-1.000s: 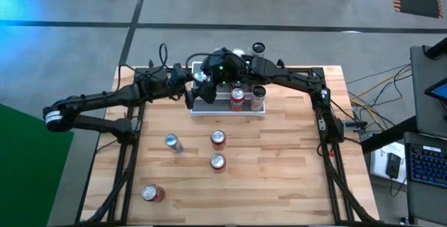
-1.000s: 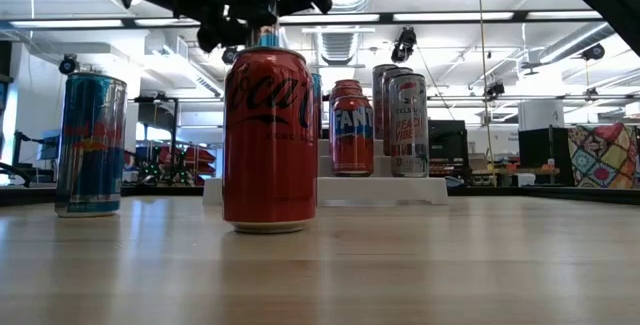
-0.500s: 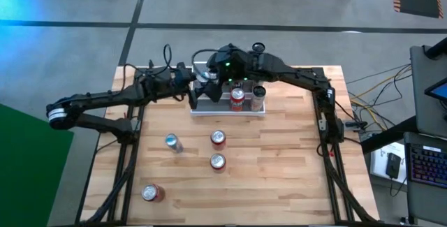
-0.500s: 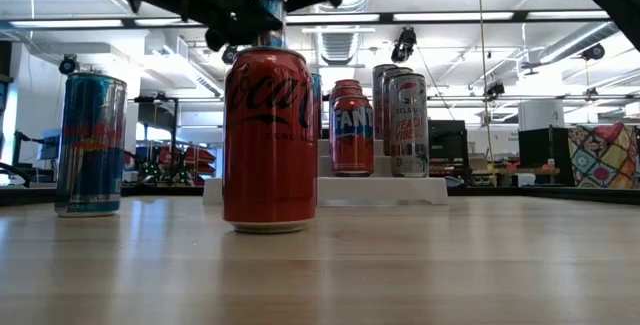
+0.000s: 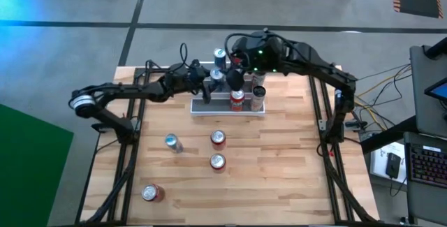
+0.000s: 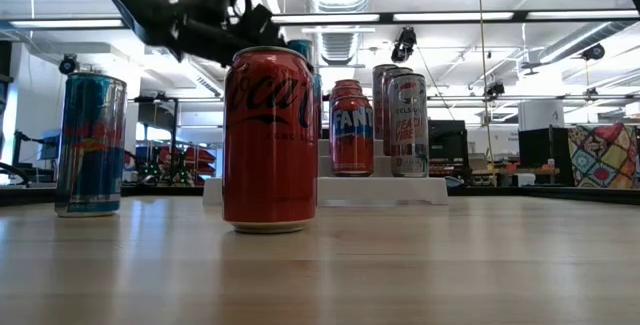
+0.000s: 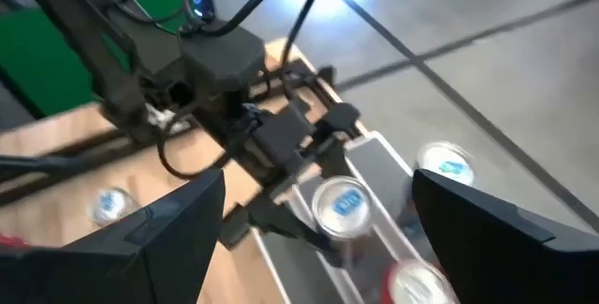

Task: Place canned beverage on shelf
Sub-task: Put the top blue soda can on the middle tier of the shelf aligned with the other blue soda can

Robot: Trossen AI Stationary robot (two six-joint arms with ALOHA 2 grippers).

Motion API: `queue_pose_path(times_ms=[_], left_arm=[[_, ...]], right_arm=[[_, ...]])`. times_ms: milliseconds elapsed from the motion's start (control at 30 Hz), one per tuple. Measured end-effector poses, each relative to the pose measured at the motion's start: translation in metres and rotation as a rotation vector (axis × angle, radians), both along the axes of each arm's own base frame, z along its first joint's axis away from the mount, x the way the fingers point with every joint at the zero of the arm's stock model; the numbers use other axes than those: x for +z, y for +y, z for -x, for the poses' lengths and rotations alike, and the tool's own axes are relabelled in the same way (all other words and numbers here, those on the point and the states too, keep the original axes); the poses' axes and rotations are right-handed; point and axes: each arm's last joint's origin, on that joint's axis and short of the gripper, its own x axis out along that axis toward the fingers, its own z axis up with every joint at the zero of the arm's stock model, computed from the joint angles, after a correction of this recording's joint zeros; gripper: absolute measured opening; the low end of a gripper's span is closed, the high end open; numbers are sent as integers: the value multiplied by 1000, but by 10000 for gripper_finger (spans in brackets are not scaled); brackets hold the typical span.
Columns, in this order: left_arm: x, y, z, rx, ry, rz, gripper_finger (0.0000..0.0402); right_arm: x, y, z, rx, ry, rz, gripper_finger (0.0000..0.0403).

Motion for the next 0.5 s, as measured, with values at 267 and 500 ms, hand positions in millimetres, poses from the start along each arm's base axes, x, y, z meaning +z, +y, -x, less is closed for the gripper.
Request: queue_pose_path(times_ms=[267, 500], left_arm=[[-21, 16, -5, 1, 7, 37, 231], [-35, 22, -10, -13, 18, 47, 231]], right_arm=[[-7, -1, 9, -31, 109, 7, 329], [-11, -6, 6, -31, 131, 22, 329]])
